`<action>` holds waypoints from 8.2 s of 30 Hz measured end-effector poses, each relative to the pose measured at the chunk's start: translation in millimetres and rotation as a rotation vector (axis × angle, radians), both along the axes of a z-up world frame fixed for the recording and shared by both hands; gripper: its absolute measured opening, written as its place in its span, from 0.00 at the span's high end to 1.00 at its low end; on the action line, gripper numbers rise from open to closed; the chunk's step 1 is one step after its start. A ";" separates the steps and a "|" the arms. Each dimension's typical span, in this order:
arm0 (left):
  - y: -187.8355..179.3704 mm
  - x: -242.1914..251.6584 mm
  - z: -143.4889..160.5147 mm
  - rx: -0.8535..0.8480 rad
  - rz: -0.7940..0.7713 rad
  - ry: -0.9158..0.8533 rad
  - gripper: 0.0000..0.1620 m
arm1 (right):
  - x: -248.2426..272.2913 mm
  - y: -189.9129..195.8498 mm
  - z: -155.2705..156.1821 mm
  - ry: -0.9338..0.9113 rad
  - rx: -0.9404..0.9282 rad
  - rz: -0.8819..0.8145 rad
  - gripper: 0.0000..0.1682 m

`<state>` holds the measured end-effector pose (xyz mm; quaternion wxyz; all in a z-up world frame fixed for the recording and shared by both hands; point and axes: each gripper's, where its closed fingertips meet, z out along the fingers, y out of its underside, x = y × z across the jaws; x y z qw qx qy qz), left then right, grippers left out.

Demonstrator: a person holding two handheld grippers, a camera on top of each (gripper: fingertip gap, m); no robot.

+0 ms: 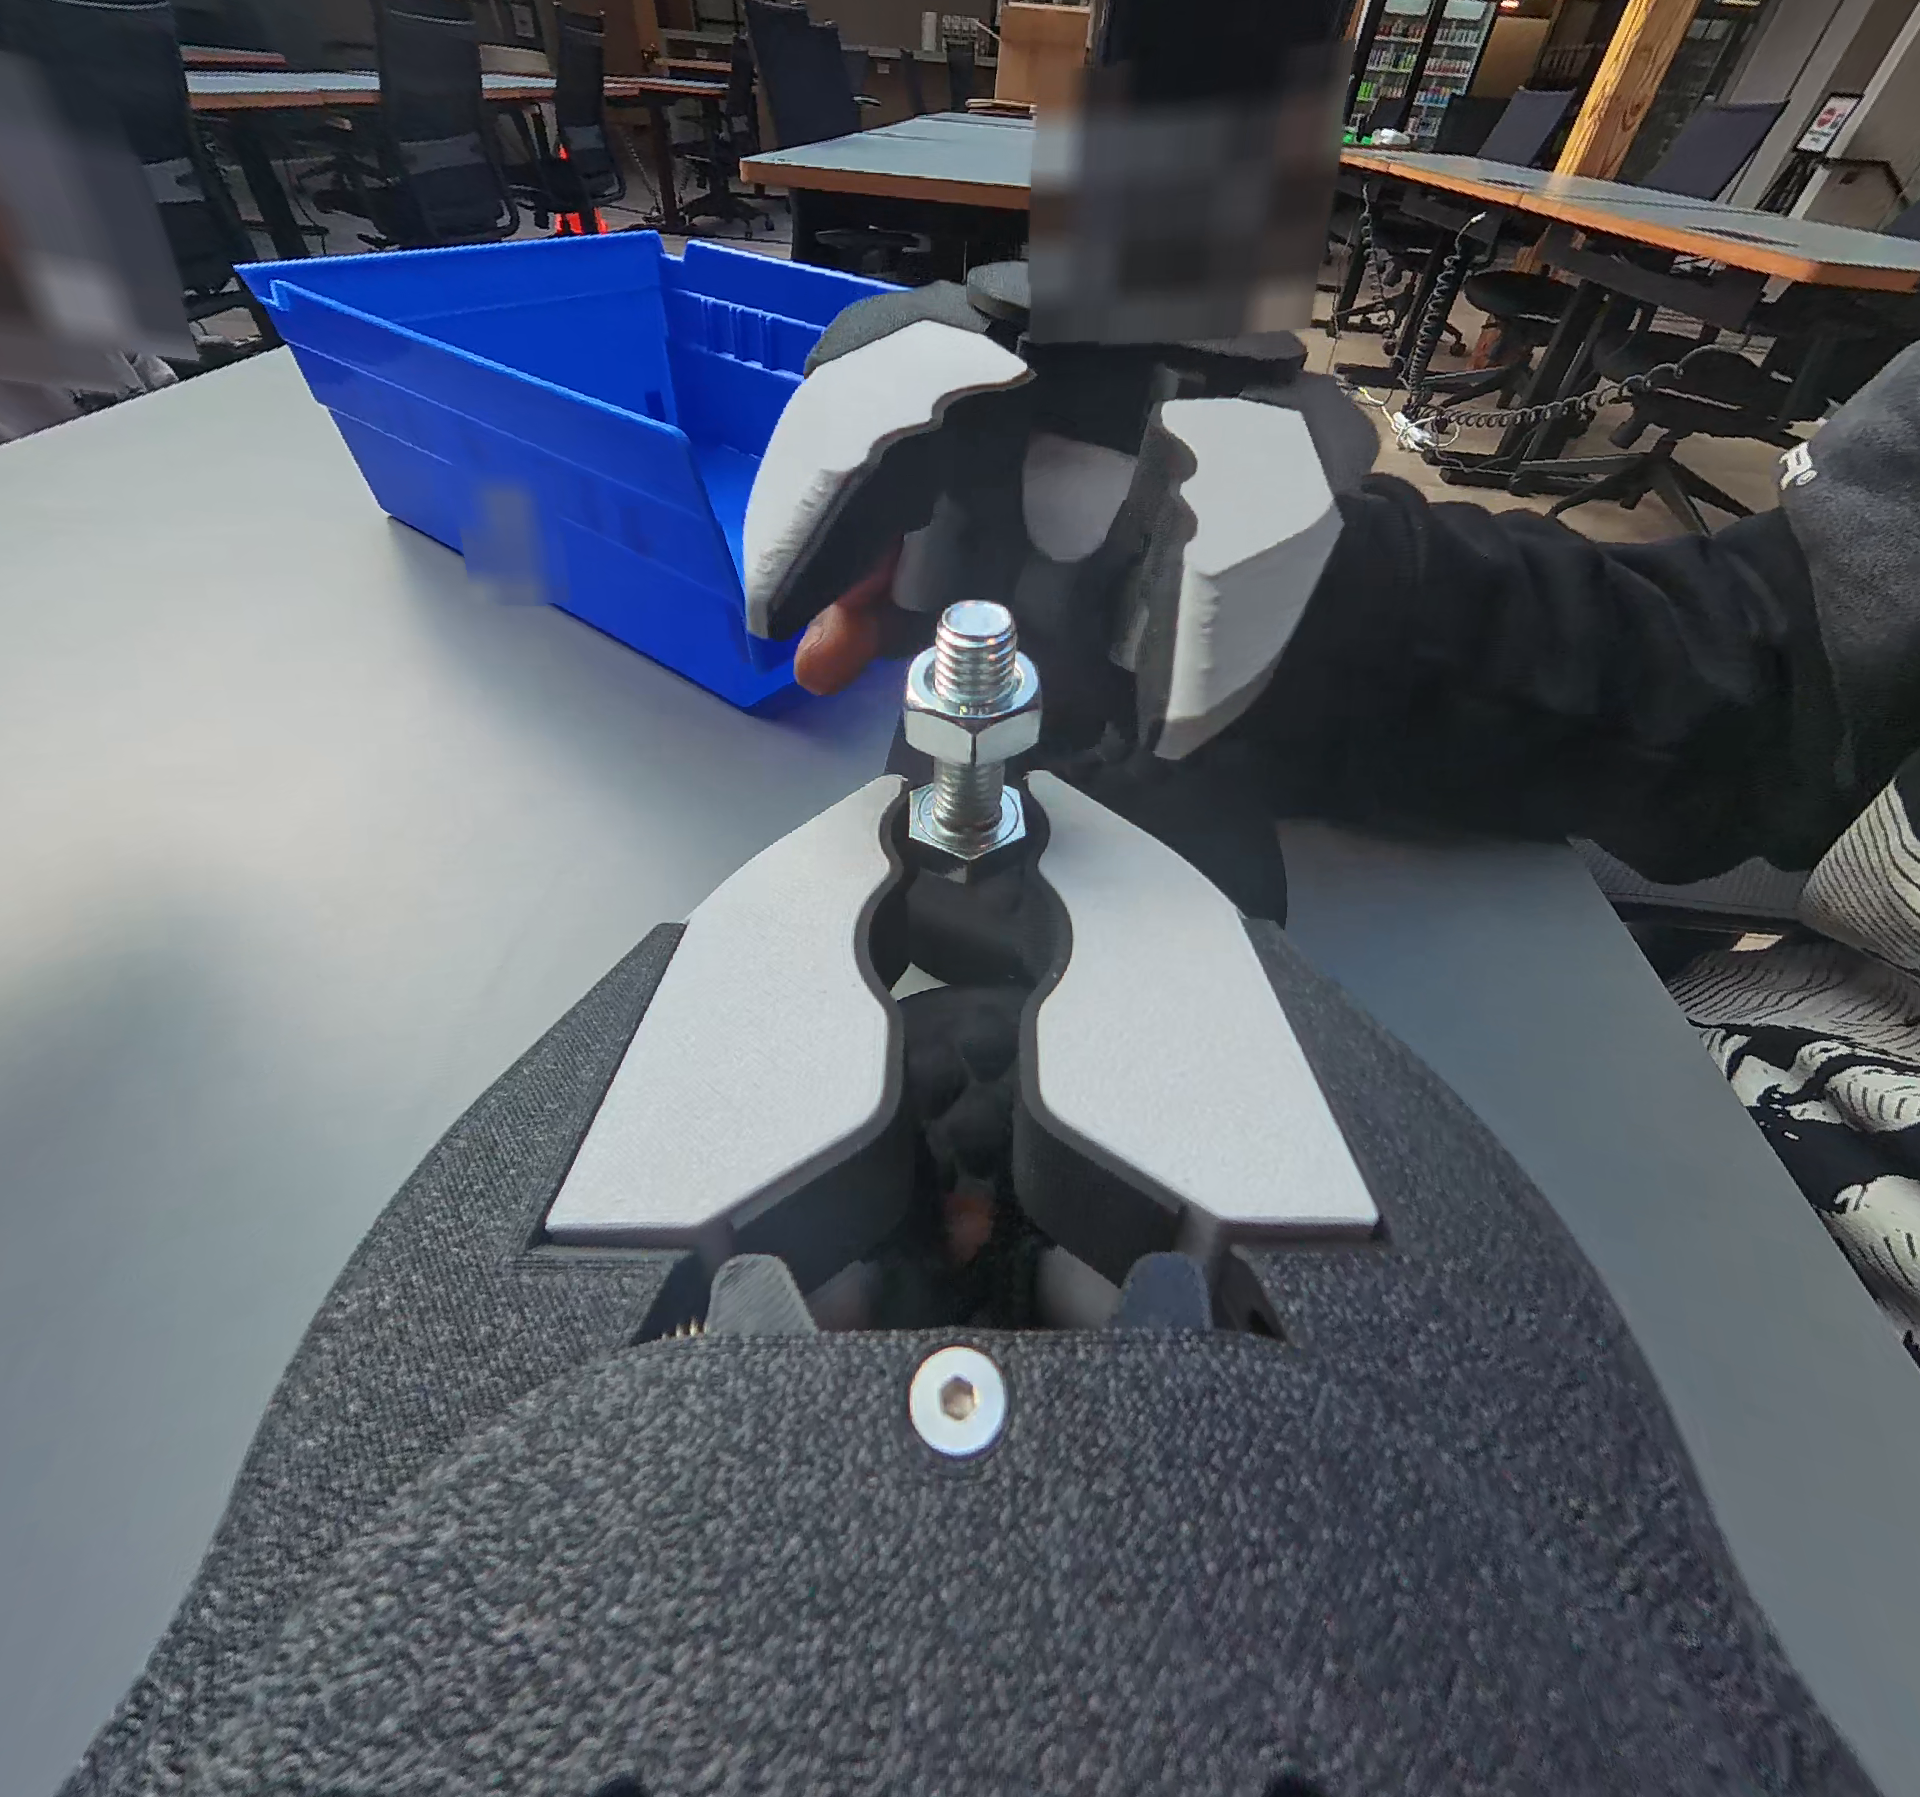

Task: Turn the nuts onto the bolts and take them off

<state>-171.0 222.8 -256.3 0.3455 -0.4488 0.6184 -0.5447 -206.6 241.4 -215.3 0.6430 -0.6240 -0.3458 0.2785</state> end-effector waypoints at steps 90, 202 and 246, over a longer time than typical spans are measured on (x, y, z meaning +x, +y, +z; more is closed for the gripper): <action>7.4 6.4 -7.3 -0.009 0.052 0.066 0.47 | 81.6 8.4 13.1 -1.258 -0.553 0.114 0.95; 377.9 -372.8 -66.4 -0.249 1.059 1.150 0.88 | 114.9 -14.4 -11.5 0.114 0.018 -0.801 0.66; 86.7 -40.5 -57.2 0.346 0.360 1.096 0.94 | 96.1 -6.9 -27.0 -0.086 0.001 -0.776 0.66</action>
